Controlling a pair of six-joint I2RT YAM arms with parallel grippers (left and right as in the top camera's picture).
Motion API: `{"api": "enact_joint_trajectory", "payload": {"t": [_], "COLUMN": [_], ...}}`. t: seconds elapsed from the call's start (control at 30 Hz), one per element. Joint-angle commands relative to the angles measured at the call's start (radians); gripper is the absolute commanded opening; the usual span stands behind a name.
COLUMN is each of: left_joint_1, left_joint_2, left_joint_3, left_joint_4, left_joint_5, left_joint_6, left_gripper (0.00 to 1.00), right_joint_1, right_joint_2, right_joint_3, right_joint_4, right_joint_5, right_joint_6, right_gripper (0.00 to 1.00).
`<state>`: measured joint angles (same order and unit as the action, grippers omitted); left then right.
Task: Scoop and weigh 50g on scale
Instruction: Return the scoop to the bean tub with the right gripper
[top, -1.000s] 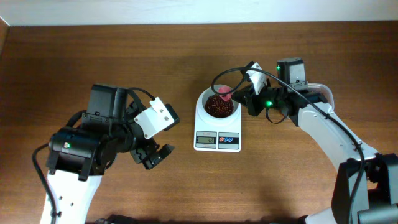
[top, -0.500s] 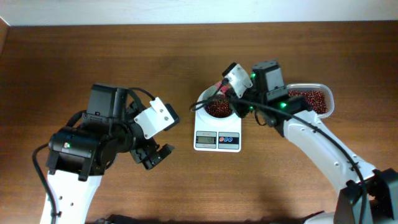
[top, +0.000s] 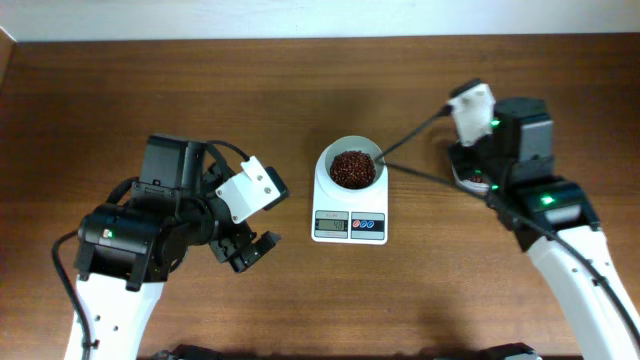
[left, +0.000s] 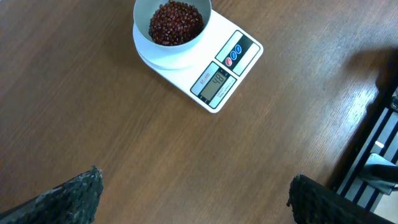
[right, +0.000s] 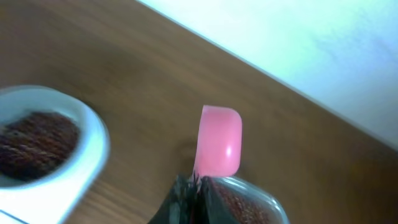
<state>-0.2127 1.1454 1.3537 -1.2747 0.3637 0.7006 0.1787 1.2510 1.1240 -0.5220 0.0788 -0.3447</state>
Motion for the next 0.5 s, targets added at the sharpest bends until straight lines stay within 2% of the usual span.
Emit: {"api": "enact_joint_trajectory", "payload": {"t": [0.0, 0.07, 0.13, 0.23, 0.33, 0.47], "left_joint_1": [0.006, 0.006, 0.006, 0.006, 0.006, 0.006], "left_joint_2": [-0.004, -0.004, -0.004, -0.004, -0.004, -0.004], "left_joint_3": [-0.007, -0.007, -0.007, -0.007, -0.007, -0.007], "left_joint_4": [0.001, 0.001, 0.001, 0.001, 0.001, 0.001], "left_joint_5": [0.014, 0.014, 0.014, 0.014, 0.014, 0.014], "left_joint_6": [0.019, 0.019, 0.019, 0.019, 0.019, 0.019], "left_gripper": [0.99, 0.99, 0.99, 0.99, 0.99, 0.99], "right_joint_1": [-0.126, -0.207, -0.251, -0.259, -0.259, -0.259], "right_joint_2": [0.020, 0.078, 0.155, 0.272, 0.357, 0.383], "right_joint_3": [0.007, 0.007, 0.007, 0.007, 0.007, 0.007], "right_joint_4": [-0.076, -0.111, -0.127, -0.126, -0.125, -0.126], "right_joint_5": [0.052, 0.001, -0.077, -0.105, -0.252, -0.315], "right_joint_6": [0.018, 0.077, 0.076, 0.076, 0.076, 0.100], "right_gripper": [0.04, 0.04, 0.04, 0.04, 0.04, 0.04]}}
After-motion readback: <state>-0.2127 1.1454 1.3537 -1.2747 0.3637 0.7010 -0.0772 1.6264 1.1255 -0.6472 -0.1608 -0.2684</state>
